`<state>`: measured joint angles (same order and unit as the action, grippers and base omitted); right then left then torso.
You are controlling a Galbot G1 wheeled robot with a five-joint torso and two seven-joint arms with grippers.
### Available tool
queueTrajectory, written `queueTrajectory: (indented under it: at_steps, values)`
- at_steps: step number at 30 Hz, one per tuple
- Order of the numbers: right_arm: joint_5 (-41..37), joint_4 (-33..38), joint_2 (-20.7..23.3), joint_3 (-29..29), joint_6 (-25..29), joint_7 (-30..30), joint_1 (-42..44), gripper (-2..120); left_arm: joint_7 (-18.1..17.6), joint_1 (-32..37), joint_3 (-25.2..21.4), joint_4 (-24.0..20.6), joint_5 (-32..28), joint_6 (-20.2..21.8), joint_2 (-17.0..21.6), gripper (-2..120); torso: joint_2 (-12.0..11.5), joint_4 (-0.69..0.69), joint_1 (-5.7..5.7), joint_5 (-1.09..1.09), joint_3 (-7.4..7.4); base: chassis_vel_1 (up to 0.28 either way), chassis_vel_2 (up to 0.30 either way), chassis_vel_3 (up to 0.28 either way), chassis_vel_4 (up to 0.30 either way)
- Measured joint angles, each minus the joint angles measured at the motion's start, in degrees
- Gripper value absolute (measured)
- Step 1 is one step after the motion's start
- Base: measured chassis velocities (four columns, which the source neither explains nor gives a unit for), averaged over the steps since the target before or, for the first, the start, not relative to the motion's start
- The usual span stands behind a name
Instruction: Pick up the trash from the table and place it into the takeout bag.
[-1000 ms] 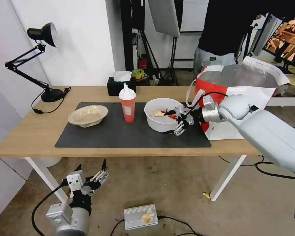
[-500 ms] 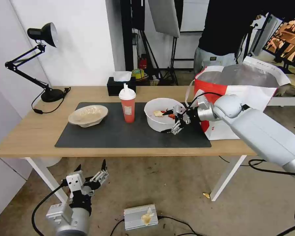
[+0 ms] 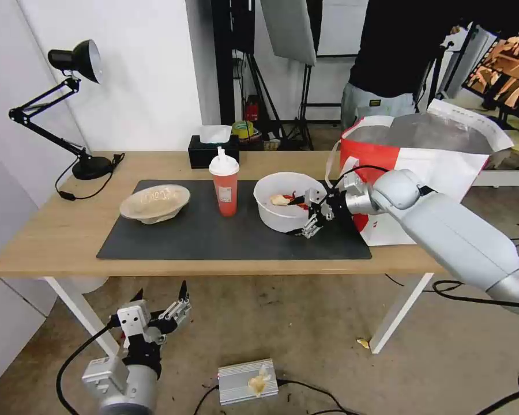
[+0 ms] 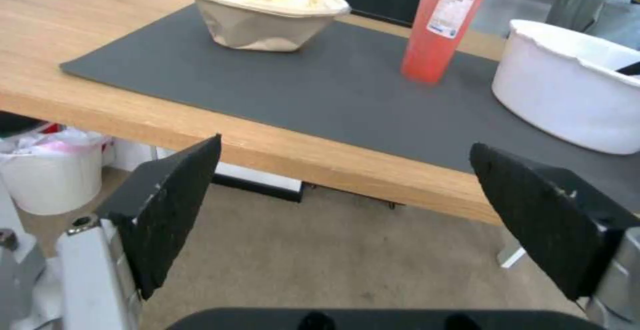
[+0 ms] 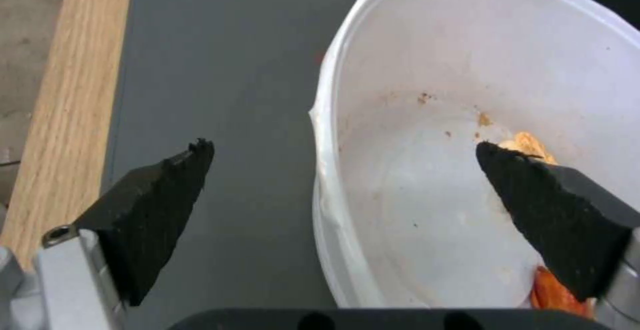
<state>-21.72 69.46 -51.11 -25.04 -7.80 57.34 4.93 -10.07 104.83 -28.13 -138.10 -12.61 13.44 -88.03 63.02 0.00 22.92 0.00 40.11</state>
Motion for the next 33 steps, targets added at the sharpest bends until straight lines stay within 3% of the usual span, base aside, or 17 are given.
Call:
queueTrajectory:
  at_steps: [6, 15, 20, 24, 28, 33]
  values:
    - [0.6, -0.8, -0.4, -0.3, 0.0, 0.0, -0.2, 88, -0.1, 0.1, 0.0, -0.2, -0.1, -0.1, 0.1, 100, 0.0, 0.0, 0.0, 0.0, 0.0, 0.0, 0.0, 0.0, 0.0]
    - [1.0, -2.6, -0.9, -0.9, 0.0, -0.3, -0.5, 51, -0.2, 0.3, 0.0, -0.5, -0.1, -0.4, 0.1, 100, 0.0, 0.0, 0.0, 0.0, 0.0, 0.0, 0.0, 0.0, 0.0]
    - [1.0, -3.0, -1.0, -1.1, 0.0, -0.3, -0.7, 41, -0.2, 0.3, 0.0, -0.5, -0.1, -0.6, 0.0, 100, 0.0, 0.0, 0.0, 0.0, 0.0, 0.0, 0.0, 0.0, 0.0]
    - [1.0, -3.1, -1.0, -1.3, 0.0, -0.4, -0.8, 20, -0.2, 0.4, 0.0, -0.7, -0.1, -0.8, 0.0, 100, 0.0, 0.0, 0.0, 0.0, 0.0, 0.0, 0.0, 0.0, 0.0]
    - [1.0, -3.0, -1.0, -1.6, 0.1, -0.5, -0.8, 7, -0.3, 0.4, 0.0, -0.7, -0.1, -1.0, 0.1, 100, 0.0, 0.0, 0.0, 0.0, 0.0, 0.0, 0.0, 0.0, 0.0]
    - [1.0, -3.0, -1.0, -2.0, 0.1, -0.6, -0.9, 0, -0.3, 0.4, 0.1, -0.7, -0.1, -1.2, 0.1, 100, 0.0, -0.01, 0.0, 0.0, -0.01, 0.0, 0.0, 0.0, 0.0]
